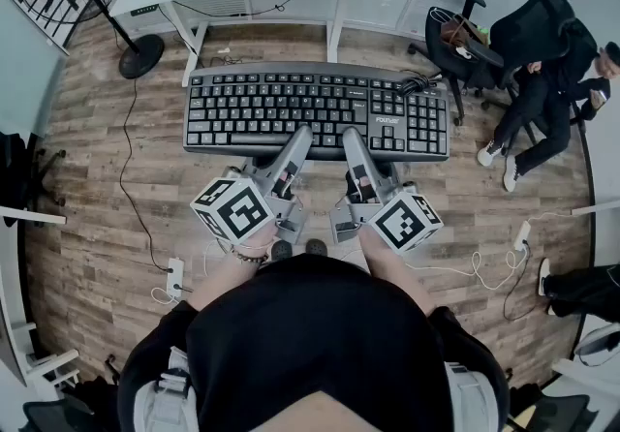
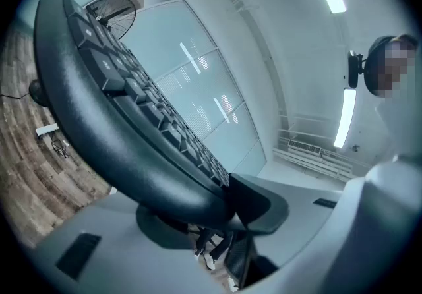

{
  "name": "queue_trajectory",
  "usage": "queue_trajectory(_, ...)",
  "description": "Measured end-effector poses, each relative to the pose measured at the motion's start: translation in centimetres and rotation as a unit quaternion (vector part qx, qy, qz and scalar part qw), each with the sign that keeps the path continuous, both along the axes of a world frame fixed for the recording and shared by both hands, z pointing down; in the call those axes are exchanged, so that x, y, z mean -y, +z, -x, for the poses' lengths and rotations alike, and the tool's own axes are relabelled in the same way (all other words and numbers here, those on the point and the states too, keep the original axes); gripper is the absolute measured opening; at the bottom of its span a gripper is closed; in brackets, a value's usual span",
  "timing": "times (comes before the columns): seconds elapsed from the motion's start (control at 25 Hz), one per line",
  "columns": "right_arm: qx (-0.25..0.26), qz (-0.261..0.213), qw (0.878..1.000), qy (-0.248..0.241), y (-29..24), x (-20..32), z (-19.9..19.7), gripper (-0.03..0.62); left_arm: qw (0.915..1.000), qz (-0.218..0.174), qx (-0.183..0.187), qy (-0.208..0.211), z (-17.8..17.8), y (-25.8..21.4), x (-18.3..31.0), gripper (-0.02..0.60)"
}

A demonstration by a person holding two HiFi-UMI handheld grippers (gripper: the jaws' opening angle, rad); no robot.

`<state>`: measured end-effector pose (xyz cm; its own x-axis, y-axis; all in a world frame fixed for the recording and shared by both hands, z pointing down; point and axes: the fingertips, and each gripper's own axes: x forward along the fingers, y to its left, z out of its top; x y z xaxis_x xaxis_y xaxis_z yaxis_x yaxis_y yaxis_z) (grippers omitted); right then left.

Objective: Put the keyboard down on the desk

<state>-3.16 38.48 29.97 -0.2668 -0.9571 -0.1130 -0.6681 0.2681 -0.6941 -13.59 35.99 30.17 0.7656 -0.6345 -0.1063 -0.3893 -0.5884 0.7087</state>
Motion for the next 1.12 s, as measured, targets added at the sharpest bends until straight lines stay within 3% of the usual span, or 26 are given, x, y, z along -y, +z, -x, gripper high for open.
queue_trajectory(0.72, 0.001, 0.006, 1.000, -0.006, 0.2, -0.3, 0.4, 0.177, 0.9999, -0.001, 0.010, 0.000, 0.4, 0.0, -0.3, 0.169)
queue_trajectory(1.12, -0.002, 0.012, 1.000, 0.004, 0.5, 0.2, 4.2, 0.177, 0.9999, 0.002, 0.006, 0.013, 3.9, 0.4, 0.4, 0.169)
